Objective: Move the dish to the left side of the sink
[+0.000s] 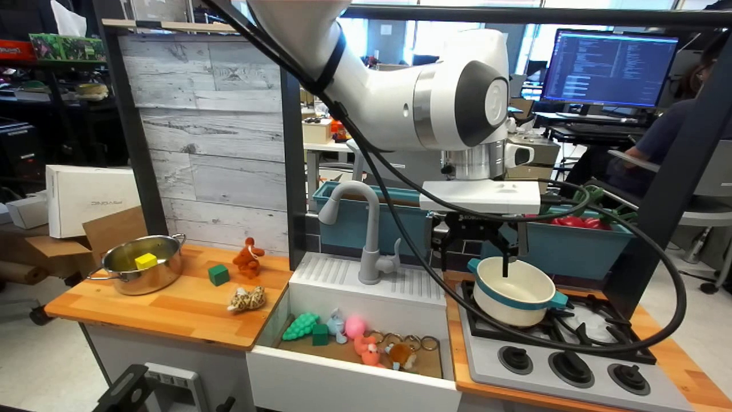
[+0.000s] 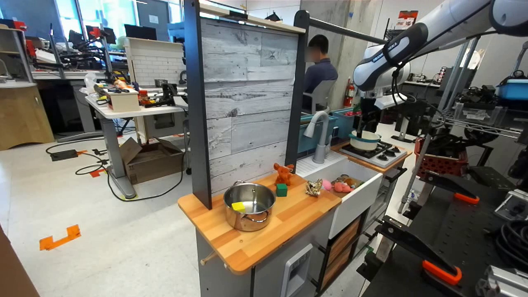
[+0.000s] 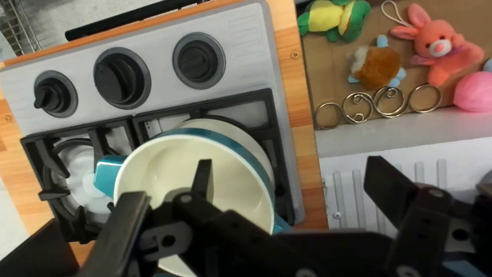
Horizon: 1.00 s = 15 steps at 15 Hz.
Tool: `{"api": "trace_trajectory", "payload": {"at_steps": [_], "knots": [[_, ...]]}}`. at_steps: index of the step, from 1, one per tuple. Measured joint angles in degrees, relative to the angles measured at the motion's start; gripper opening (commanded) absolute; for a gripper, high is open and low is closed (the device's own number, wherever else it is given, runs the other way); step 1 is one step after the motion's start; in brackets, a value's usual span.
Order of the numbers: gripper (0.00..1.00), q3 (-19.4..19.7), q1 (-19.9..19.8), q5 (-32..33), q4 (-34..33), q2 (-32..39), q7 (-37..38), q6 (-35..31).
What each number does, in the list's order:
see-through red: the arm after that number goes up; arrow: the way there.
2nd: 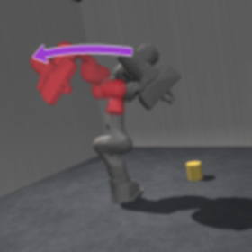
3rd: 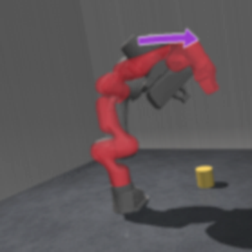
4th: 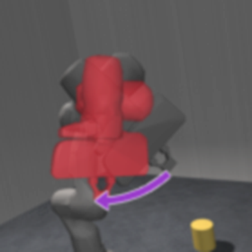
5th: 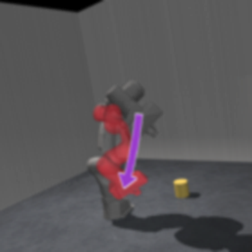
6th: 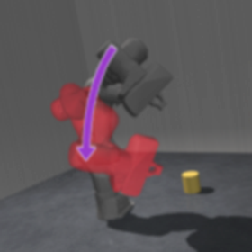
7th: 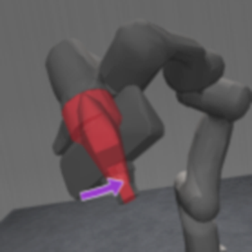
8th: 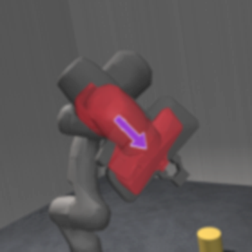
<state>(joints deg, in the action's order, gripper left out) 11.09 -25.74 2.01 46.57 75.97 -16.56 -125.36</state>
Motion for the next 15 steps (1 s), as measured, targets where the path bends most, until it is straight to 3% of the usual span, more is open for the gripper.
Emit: {"api": "trace_trajectory", "payload": {"at_steps": [7,15], "knots": [[1.00,-0.8,-1.7,1.2,-6.6,3.5,-11.6,0.3],[1.00,-4.5,-3.9,1.1,-10.1,6.5,-18.0,5.2]]}}
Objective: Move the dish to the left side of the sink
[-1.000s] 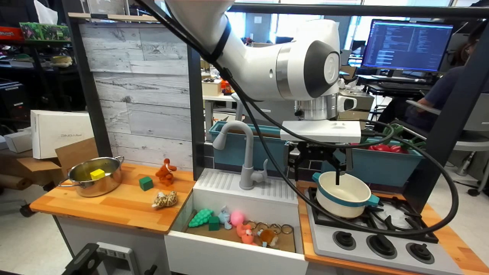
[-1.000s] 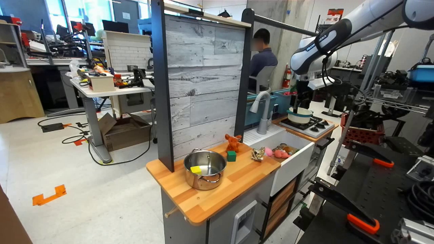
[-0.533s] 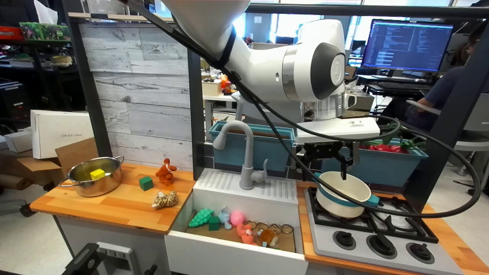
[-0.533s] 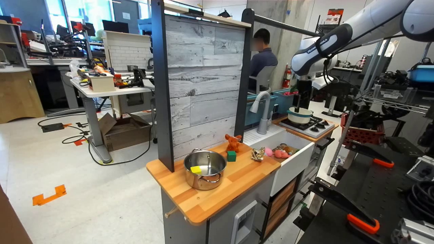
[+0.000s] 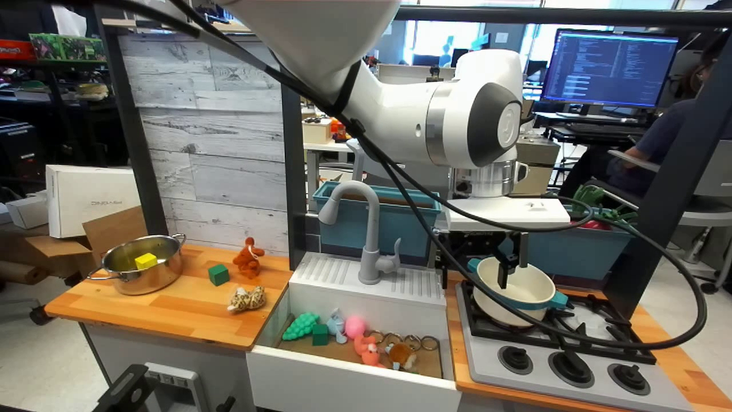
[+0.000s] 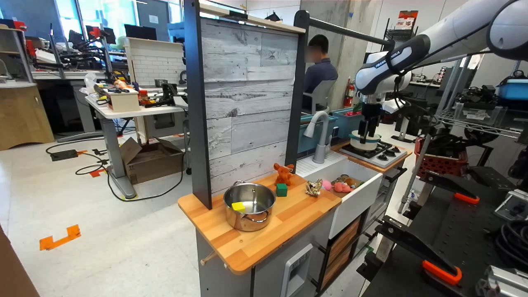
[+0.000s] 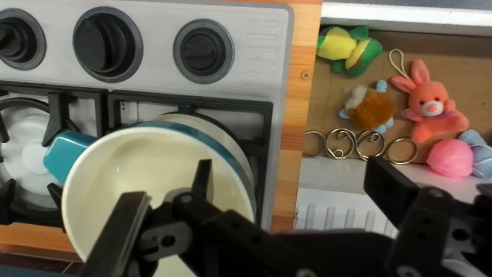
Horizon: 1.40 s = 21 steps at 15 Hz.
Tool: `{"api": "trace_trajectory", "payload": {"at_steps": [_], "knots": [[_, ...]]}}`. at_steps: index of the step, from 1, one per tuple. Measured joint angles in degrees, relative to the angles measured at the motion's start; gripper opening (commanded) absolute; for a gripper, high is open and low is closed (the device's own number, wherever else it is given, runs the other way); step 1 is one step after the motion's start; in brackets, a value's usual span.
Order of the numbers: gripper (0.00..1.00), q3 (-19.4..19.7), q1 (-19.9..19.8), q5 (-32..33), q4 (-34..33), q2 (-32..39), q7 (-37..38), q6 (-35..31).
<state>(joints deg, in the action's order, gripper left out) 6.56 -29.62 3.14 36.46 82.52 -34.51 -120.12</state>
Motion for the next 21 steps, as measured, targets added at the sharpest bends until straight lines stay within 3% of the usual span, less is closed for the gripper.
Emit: {"api": "trace_trajectory", "payload": {"at_steps": [9,17,21], "knots": [[1.00,-0.4,-0.2,-0.1,-4.4,2.1,-2.1,6.7],[1.00,-0.5,-2.5,-0.1,-6.7,2.3,-1.7,8.8],[1.00,-0.8,-2.8,-0.6,-6.7,2.4,3.1,8.4]]}}
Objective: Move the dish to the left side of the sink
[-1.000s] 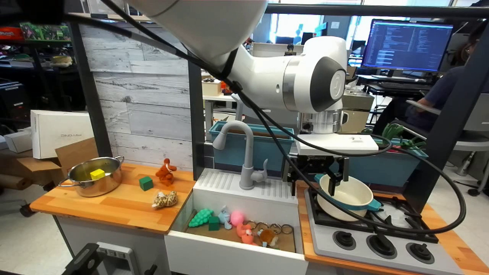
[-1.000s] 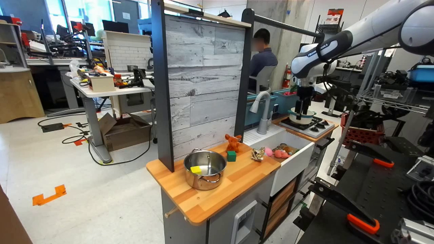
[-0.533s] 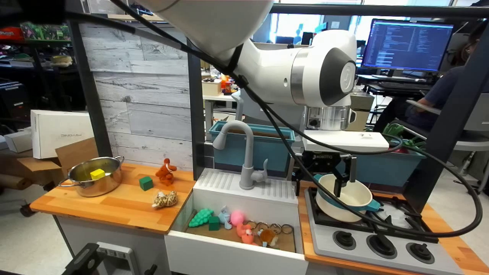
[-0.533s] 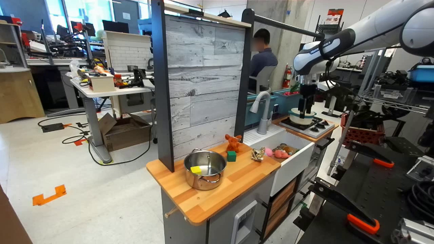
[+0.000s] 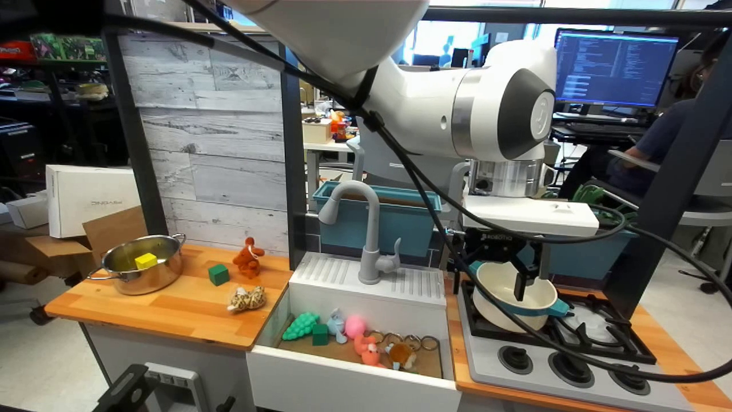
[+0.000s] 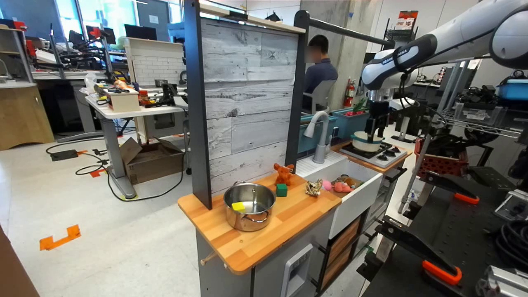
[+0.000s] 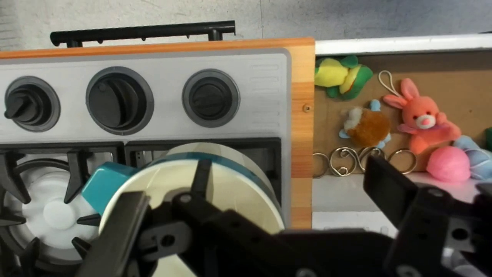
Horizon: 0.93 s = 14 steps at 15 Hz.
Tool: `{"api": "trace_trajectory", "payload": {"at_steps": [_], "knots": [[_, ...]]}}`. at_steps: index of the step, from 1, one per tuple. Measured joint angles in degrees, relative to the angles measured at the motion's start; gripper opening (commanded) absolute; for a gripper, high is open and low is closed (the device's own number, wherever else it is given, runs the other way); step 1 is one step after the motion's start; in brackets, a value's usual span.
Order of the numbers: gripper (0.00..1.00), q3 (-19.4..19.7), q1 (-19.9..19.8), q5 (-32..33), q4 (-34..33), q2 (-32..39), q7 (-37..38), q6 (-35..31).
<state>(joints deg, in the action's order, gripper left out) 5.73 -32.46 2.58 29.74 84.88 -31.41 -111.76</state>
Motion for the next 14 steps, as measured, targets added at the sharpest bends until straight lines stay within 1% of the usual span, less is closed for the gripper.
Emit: {"api": "trace_trajectory", "payload": {"at_steps": [4,10,13,14], "knots": [[1.00,-1.6,0.0,-0.8,0.4,0.0,3.4,-2.6],[1.00,-1.8,0.3,-0.8,1.7,0.1,4.8,-12.6],[1.00,-1.8,0.2,-0.8,2.4,0.1,5.7,-13.0],[0.75,-1.8,0.2,-0.8,2.9,0.1,6.1,-12.9]]}}
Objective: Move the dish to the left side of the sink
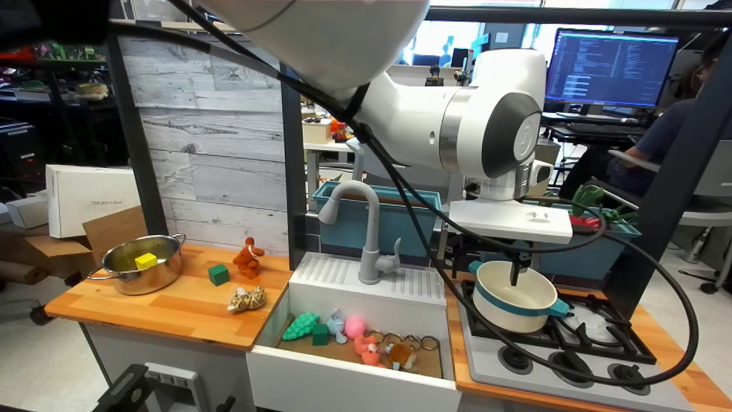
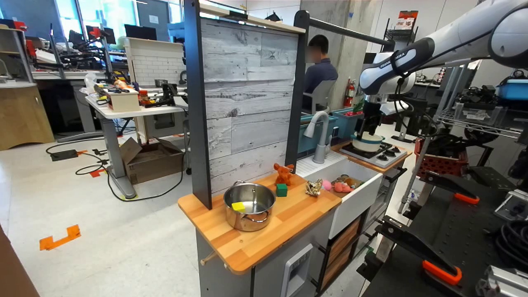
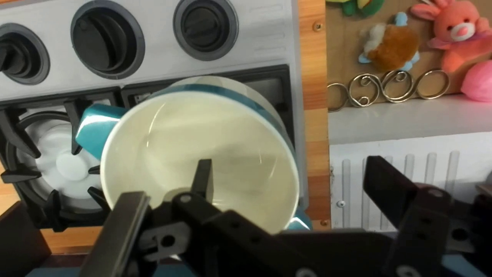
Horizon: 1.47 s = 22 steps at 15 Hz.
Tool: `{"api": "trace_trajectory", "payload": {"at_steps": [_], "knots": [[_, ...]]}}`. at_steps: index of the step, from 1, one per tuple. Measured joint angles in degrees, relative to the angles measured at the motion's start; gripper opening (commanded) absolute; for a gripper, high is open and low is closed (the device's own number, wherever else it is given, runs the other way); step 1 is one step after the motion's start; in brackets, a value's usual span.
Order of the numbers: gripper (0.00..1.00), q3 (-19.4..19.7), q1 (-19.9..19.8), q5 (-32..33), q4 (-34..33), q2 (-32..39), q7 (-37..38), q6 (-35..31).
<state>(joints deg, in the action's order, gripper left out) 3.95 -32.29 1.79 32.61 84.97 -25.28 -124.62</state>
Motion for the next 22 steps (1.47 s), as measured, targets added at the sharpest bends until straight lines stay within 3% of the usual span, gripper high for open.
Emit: {"api": "trace_trajectory", "payload": {"at_steps": [2,10,17,22], "knots": [[0.65,0.0,0.0,0.0,1.2,0.0,0.6,0.5],[0.03,0.0,0.0,0.0,3.1,0.0,1.1,4.6],[0.01,0.0,0.4,0.0,3.0,0.0,3.6,4.7],[0.01,-0.1,3.2,-0.1,2.1,0.0,8.8,4.4]]}}
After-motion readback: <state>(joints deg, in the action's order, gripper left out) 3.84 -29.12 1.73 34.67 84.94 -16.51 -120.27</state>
